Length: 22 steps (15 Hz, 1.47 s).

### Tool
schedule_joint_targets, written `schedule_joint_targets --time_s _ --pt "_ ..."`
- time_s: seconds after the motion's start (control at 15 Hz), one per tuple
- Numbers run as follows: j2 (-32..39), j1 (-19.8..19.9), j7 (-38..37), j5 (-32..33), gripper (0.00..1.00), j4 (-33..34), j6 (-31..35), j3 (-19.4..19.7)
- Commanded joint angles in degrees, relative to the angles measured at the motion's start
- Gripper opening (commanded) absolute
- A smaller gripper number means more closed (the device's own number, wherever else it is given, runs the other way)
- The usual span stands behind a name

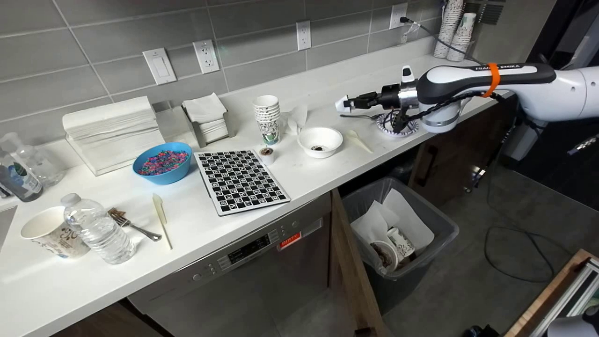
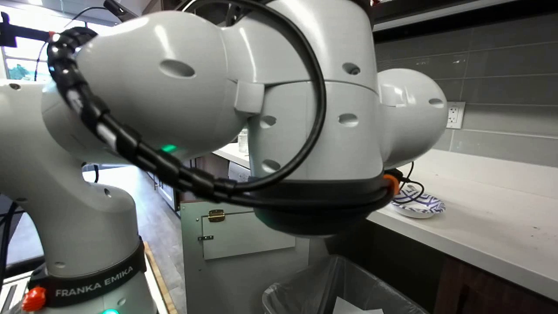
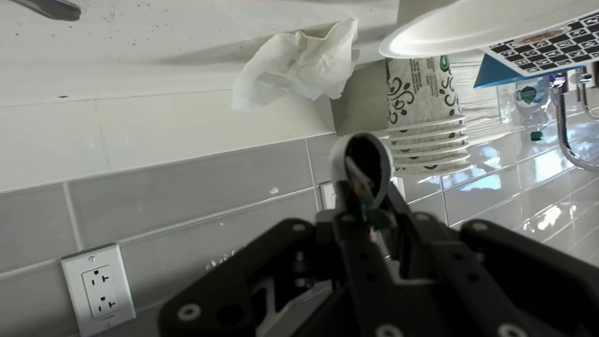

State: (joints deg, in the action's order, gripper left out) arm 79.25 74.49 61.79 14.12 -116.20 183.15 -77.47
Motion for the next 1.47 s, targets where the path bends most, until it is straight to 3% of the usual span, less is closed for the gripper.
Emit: schedule_joint_targets --time_s 0.0,0.07,0.13,0.8,0.93,1.4 --pt "0.52 -0.02 -2.58 2.96 0.16 0.12 0.07 0.27" --pt "0.79 0.01 -2.57 3.05 0.16 0.12 0.07 0.22" --pt "0.9 0.03 -2.56 3.08 0.04 0.12 0.07 0.15" --pt "9.83 3.4 -3.19 5.75 0.04 0.13 -2.38 -3.12" --pt "6.22 3.66 0.51 -2.85 0.04 -2.0 -1.35 -4.67" --pt "5.83 3.7 7.21 -14.95 0.04 -1.7 -2.94 -8.53"
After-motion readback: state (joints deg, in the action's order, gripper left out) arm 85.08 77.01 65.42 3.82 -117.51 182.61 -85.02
